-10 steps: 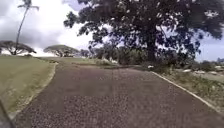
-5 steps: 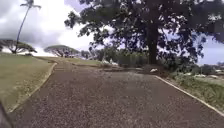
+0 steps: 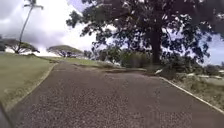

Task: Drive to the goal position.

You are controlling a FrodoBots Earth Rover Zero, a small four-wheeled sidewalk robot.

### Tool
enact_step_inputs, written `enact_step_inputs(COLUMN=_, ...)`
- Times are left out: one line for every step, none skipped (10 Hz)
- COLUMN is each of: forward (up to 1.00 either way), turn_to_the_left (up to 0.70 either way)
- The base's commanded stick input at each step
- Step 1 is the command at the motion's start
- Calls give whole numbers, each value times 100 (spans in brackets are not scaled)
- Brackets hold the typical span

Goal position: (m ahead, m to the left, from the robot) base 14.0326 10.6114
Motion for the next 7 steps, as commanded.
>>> enact_step_inputs(forward=70, turn_to_the_left=35)
enact_step_inputs(forward=70, turn_to_the_left=35)
enact_step_inputs(forward=70, turn_to_the_left=35)
enact_step_inputs(forward=70, turn_to_the_left=35)
enact_step_inputs(forward=70, turn_to_the_left=35)
enact_step_inputs(forward=70, turn_to_the_left=35)
enact_step_inputs(forward=70, turn_to_the_left=35)
